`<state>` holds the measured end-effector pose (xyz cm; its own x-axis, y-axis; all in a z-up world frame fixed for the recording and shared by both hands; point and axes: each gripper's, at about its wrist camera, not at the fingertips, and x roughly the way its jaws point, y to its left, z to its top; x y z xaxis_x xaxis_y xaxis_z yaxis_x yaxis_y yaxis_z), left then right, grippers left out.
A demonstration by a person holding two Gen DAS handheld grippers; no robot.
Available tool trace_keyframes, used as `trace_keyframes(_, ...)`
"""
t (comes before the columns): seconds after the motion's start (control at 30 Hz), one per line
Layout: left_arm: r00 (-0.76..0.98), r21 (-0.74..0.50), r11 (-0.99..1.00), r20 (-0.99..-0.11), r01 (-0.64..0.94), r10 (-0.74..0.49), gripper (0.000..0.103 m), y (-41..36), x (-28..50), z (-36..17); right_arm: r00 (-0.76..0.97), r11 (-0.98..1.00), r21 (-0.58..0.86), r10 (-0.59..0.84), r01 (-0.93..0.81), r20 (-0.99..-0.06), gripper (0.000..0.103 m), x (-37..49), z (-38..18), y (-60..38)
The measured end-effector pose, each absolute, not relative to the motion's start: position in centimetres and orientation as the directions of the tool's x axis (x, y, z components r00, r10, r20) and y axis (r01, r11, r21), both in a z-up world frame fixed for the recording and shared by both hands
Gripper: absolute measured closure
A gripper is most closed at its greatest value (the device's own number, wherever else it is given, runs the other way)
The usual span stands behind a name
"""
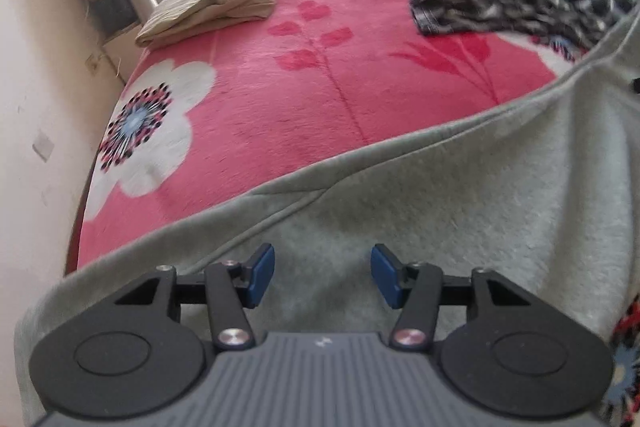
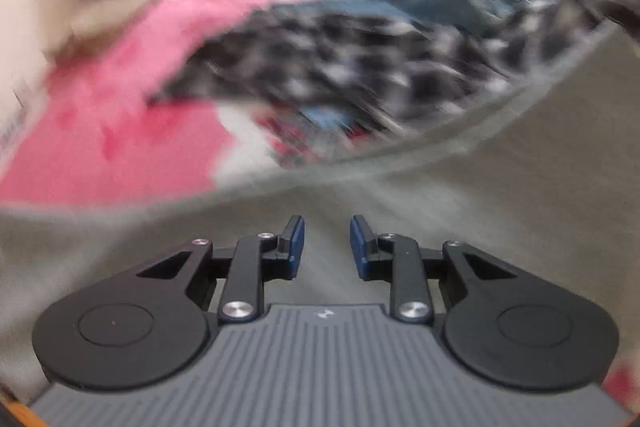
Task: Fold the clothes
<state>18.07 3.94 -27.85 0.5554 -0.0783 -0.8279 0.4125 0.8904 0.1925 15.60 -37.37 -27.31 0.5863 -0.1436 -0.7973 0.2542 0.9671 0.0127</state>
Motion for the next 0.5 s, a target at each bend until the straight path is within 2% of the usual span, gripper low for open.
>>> trace_keyframes(0.07, 0.558, 0.226, 0.886, -0.829, 0.406, -0.044, 0.046, 3.2, 18.5, -28.6, 0.529, 0.958, -0.063, -0.208, 0.279, -0.823, 0.079, 15.4, -28.5, -39.0)
trace_keyframes(0.17, 0.575, 0.265, 0.880, -0.818, 0.394, -0.011, 0.044, 2.4, 18.8, -28.8, 0.563, 0.933, 0.038, -0.182, 0.357, -0.806, 0.079, 17.5, -30.4, -42.5)
trace_keyframes(0.33, 0.578, 0.291, 0.878, -0.816, 0.379, 0.021, 0.043, 2.2, 19.1, -28.7, 0.629, 0.933, 0.073, -0.178, 0.352, -0.757, 0.079, 20.7, -29.7, -44.4)
trace_keyframes(0.5, 0.577, 0.304, 0.885, -0.815, 0.354, 0.049, 0.042, 1.9, 19.4, -28.8, 0.636, 0.939, 0.000, -0.234, 0.345, -0.736, 0.079, 16.5, -27.1, -45.4)
